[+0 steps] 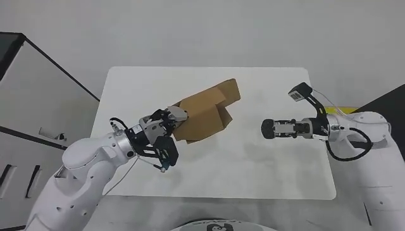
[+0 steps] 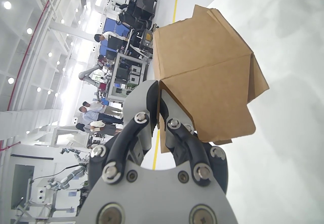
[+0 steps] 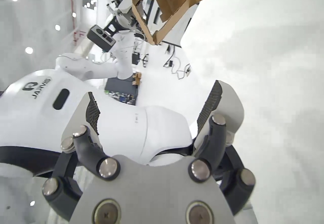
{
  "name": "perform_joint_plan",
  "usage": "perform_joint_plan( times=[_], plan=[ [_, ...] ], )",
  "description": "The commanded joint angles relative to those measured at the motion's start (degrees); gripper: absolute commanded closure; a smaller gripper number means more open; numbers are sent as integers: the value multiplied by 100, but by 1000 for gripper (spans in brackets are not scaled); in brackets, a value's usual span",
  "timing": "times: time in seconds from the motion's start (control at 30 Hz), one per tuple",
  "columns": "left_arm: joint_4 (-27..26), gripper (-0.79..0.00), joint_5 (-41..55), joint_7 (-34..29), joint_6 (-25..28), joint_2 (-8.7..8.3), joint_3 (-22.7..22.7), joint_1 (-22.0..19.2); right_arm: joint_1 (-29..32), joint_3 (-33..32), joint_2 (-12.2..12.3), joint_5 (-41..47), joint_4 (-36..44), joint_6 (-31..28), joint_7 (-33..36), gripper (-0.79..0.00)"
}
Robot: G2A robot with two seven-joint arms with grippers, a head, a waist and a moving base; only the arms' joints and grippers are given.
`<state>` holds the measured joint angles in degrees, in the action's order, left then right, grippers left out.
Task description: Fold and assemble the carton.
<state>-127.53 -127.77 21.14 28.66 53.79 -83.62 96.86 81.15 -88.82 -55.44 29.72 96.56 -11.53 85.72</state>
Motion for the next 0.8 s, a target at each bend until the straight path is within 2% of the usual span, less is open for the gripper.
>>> perform_joint_plan(
  times=[0.0, 0.1, 0.17, 0.43, 0.63, 0.77],
  plan=[
    [-1, 0, 4, 1, -2, 0, 0, -1, 6, -7, 0, -42, 7, -41, -8, -785],
    [-1, 0, 15, -16, -27, 3, 8, -1, 6, -7, 0, -42, 7, -41, -8, -785],
    [1, 0, 22, -10, 19, 2, 60, 3, 45, 117, -25, 437, -25, 202, -83, -785],
    [-12, 0, -25, -24, 145, -9, 135, -69, -606, 401, -51, 1274, -339, 1093, -25, -785],
    [-27, 0, -48, -104, 76, -6, 214, -85, -1078, 909, -116, 1391, -658, 1550, -262, -785],
    [-38, 0, -101, -151, 9, -5, 230, -88, -1135, 983, -130, 1469, -687, 1584, -256, -785]
  ],
)
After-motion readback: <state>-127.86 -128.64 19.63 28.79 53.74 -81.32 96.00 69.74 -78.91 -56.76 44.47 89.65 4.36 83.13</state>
